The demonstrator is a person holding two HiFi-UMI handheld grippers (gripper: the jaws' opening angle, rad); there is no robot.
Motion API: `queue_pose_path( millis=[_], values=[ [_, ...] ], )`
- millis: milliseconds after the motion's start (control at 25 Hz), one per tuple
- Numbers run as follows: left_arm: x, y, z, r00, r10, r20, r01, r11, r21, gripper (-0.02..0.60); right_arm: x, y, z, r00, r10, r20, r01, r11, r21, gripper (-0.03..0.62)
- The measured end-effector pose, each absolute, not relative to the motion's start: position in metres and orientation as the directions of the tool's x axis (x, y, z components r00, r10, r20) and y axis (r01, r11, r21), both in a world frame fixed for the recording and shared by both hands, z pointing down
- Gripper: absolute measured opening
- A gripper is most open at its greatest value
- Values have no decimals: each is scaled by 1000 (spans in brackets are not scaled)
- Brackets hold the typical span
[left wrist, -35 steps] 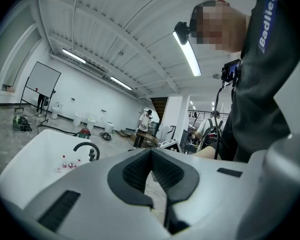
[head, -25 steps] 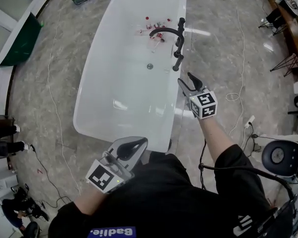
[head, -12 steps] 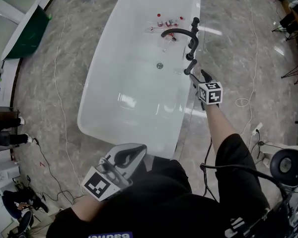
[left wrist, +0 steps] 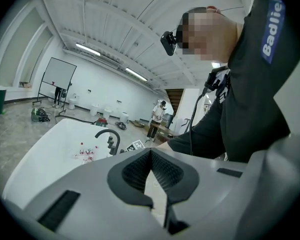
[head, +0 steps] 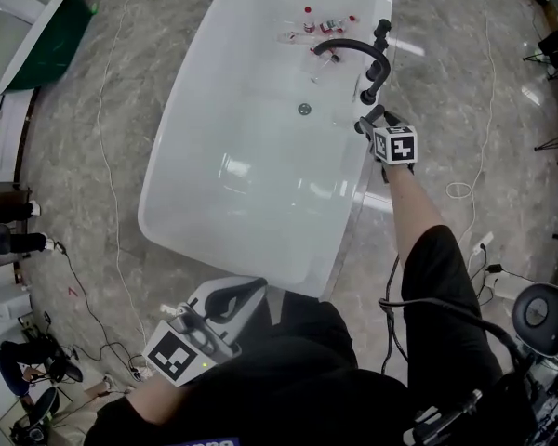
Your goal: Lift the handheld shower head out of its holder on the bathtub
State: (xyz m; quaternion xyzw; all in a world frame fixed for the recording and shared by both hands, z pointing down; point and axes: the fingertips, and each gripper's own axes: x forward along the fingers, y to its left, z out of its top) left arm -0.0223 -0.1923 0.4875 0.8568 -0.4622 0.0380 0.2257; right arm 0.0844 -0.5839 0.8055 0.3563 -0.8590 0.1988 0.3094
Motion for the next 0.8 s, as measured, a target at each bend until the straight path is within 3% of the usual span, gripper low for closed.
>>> queue_pose_path(
  millis=[240, 320, 360, 400, 800],
  values=[
    [-26, -181, 501, 568, -768, 296, -806, -445, 390, -6, 82, -596, 824, -517, -491, 701, -767, 629, -124, 253],
    [-30, -179, 503, 561, -772, 300, -809, -435, 395, -6, 82, -599, 825, -512, -495, 702, -770, 627, -120, 201],
    [-33, -179, 503, 557, -775, 298, -812, -432, 393, -6, 84, -601, 824, -501, -503, 704, -777, 620, -110, 142],
    [-35, -179, 504, 554, -779, 295, -813, -430, 393, -6, 85, -603, 823, -489, -511, 707, -784, 613, -99, 132],
    [-40, -160, 486, 589, -774, 234, -787, -482, 386, -6, 91, -557, 757, -487, -580, 653, -779, 626, -25, 130]
  ],
)
